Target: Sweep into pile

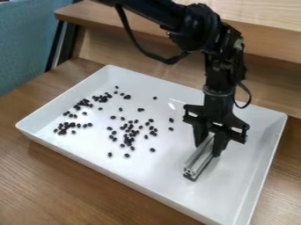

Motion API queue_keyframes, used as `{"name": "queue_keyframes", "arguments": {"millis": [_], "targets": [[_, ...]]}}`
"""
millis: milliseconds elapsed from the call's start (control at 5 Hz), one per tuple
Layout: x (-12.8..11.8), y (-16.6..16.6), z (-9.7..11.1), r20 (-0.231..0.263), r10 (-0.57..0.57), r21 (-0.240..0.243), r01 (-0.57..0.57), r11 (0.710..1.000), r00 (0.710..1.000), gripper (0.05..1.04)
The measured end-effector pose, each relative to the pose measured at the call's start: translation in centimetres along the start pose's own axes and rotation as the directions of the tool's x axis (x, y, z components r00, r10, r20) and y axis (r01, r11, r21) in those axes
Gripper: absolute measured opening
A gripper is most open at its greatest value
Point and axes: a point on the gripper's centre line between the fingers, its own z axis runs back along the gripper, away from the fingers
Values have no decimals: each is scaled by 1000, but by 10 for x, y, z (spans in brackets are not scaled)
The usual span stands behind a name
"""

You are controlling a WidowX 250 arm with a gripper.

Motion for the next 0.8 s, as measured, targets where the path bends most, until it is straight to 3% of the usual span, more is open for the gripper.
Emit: {"name": "queue_keyframes", "arguments": {"millis": [800], "targets": [[2,87,-4,11,114,6,-114,993,993,394]]}}
